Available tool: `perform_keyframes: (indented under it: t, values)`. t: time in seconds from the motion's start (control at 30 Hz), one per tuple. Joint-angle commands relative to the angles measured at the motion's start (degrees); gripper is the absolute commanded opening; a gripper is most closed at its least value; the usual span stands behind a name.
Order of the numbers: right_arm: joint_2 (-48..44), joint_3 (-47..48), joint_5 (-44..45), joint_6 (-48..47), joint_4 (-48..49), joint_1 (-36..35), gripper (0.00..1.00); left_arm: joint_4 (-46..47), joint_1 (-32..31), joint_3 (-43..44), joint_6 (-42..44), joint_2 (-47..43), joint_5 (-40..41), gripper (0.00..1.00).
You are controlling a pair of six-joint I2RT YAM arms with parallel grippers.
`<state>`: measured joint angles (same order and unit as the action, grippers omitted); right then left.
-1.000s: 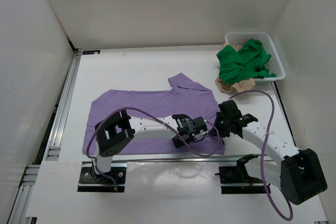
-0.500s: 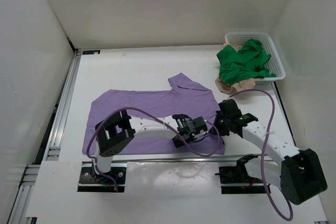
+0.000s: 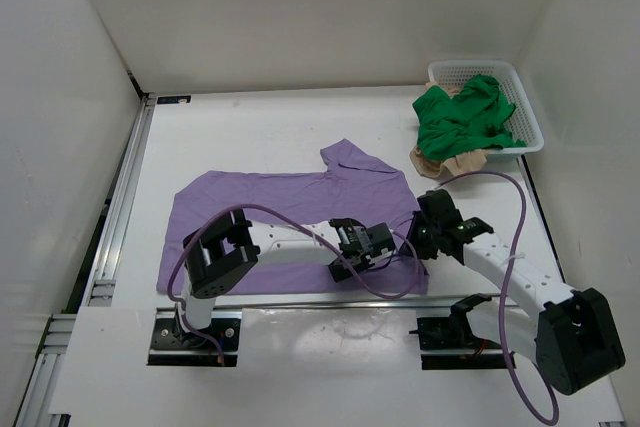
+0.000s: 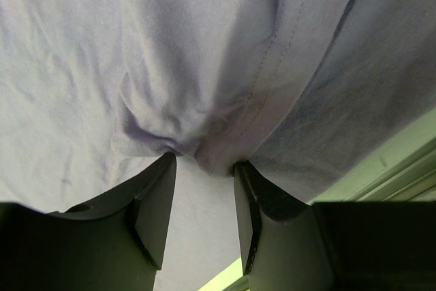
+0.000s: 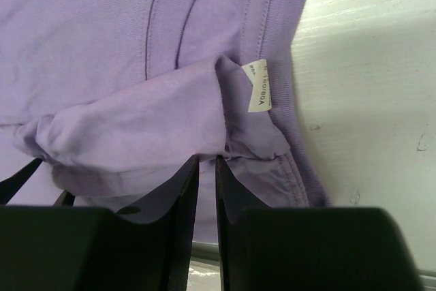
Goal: Fold and stack the t-shirts
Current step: Fold the flattened tshirt in 1/3 of the way
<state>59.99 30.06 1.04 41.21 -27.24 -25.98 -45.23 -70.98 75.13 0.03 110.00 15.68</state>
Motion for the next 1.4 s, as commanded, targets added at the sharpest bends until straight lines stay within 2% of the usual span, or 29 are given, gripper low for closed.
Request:
perform_keyframes:
  t: [0.0, 0.5, 0.73, 1.1, 1.37]
  values:
    - [0.0, -0.3, 1.0, 0.1, -0.1, -0.2, 0.20, 0.1, 0.0, 1.2, 0.0, -0.3, 0.9, 0.50]
    - [-3.2, -2.1, 1.0, 2.6, -2.4, -3.1, 0.20, -0.4, 0.0, 1.8, 0.0, -0.3, 0.9, 0.50]
    - [-1.6, -1.4, 2.1, 2.6, -1.1, -3.1, 0.37, -0.4, 0.0, 0.7, 0.0, -0.3, 0.9, 0.50]
    - [5.4, 2.5, 2.7, 2.6, 0.0, -3.1, 0.34, -0.4, 0.0, 0.7, 0.0, -0.3, 0.9, 0.49]
    - [5.4, 4.0, 2.7, 1.5, 0.5, -3.1, 0.31, -0.4, 0.0, 0.7, 0.0, -0.3, 0.9, 0.49]
